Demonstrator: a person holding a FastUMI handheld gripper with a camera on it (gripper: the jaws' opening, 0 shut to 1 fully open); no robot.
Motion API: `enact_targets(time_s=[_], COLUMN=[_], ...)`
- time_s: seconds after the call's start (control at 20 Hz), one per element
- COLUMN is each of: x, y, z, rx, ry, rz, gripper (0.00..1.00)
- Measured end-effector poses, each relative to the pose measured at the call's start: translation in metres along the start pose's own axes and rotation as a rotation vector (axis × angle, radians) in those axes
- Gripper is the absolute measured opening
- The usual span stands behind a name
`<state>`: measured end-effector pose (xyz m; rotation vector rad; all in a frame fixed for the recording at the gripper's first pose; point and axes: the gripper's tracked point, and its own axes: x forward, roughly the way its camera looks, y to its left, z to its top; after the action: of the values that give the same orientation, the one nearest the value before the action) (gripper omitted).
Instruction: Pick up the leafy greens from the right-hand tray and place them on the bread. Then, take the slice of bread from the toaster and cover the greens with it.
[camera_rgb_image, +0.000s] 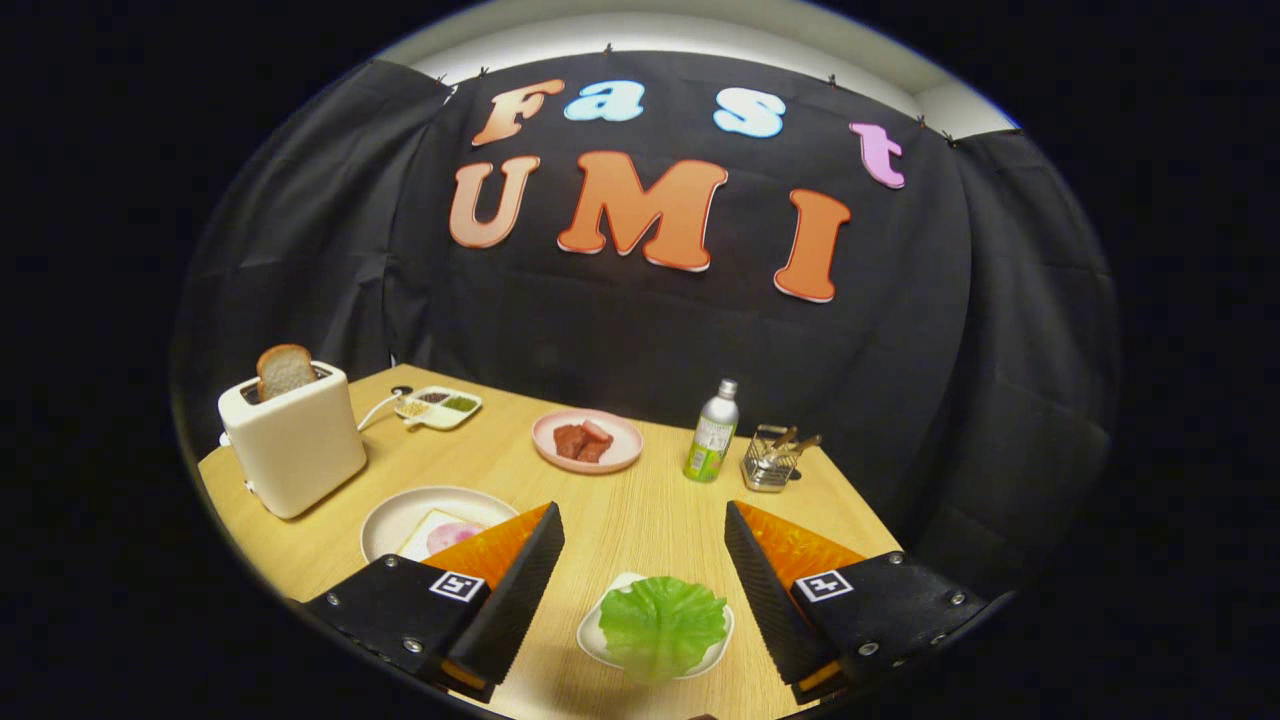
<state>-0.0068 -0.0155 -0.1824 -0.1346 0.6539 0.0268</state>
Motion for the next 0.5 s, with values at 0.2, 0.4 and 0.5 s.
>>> enact_targets(time_s=[0.2, 0.4, 0.5], x=[0.019, 0.035, 0.039], y=[-0.004, -0.006, -0.008], z=[-0.052, -0.083, -0.098], rx=[0.010, 0.057, 0.071], ry=[0.209, 0.360, 0.421], rz=[0.037, 0.064, 0.075], gripper=[0.95, 0.92, 0.92])
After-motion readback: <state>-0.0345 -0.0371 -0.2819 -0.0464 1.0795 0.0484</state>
